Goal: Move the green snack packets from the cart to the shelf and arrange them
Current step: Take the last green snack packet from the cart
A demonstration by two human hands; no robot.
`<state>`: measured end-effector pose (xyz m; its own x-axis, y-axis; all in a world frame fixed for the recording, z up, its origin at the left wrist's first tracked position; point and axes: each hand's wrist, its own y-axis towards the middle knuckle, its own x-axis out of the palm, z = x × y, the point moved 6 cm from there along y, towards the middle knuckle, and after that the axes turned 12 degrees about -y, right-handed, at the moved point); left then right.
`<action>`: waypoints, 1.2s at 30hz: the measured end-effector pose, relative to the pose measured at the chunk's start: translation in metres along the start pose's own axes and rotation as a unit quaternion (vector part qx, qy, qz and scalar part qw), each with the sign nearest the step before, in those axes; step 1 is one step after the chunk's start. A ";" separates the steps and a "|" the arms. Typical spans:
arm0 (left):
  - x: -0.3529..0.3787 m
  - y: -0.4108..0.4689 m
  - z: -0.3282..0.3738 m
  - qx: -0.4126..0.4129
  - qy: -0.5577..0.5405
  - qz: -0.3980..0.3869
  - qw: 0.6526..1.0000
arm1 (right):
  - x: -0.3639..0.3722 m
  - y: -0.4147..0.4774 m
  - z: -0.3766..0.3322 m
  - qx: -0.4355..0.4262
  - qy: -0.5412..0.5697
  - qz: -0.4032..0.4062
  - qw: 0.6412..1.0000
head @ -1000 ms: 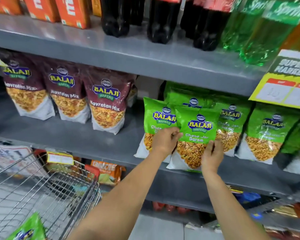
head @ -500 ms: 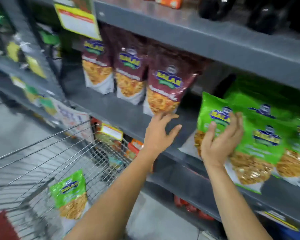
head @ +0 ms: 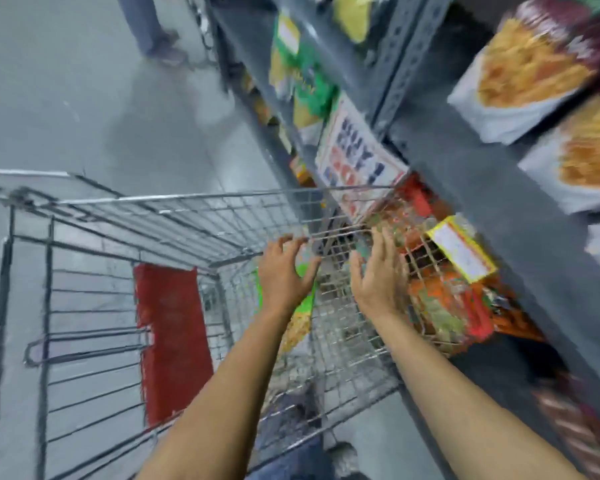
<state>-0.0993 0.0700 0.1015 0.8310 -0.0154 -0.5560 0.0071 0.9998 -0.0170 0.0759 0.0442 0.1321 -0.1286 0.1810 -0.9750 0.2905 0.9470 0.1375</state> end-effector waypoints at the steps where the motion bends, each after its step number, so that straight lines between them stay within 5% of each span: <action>1: 0.002 -0.001 -0.026 -0.032 0.004 0.001 0.999 | 0.027 -0.006 -0.007 0.005 -0.012 -0.047 0.999; 7: 0.034 -0.022 -0.143 -0.233 0.042 -0.037 0.971 | 0.155 -0.043 -0.024 0.019 -0.074 -0.268 0.960; 11: 0.057 -0.048 -0.206 -0.368 -0.020 -0.069 0.927 | 0.222 -0.073 -0.017 0.090 -0.060 -0.445 0.889; 14: 0.070 -0.061 -0.226 -0.408 -0.071 -0.103 0.904 | 0.240 -0.081 -0.017 0.151 -0.017 -0.496 0.855; 25: 0.047 -0.058 -0.197 -0.387 -0.069 -0.078 0.916 | 0.216 -0.074 -0.015 0.203 0.049 -0.504 0.838; 31: 0.020 -0.036 -0.110 -0.238 -0.065 -0.064 0.967 | 0.124 -0.039 0.001 0.162 0.117 -0.418 0.886; 36: 0.011 -0.033 -0.020 -0.154 -0.076 -0.029 0.985 | 0.032 -0.020 0.032 0.152 0.154 -0.270 0.938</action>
<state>-0.1017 0.0366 0.0796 0.9082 -0.0477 -0.4158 -0.0918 0.9466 -0.3092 0.0961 0.0225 0.0925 -0.5891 -0.1901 -0.7854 0.3551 0.8122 -0.4629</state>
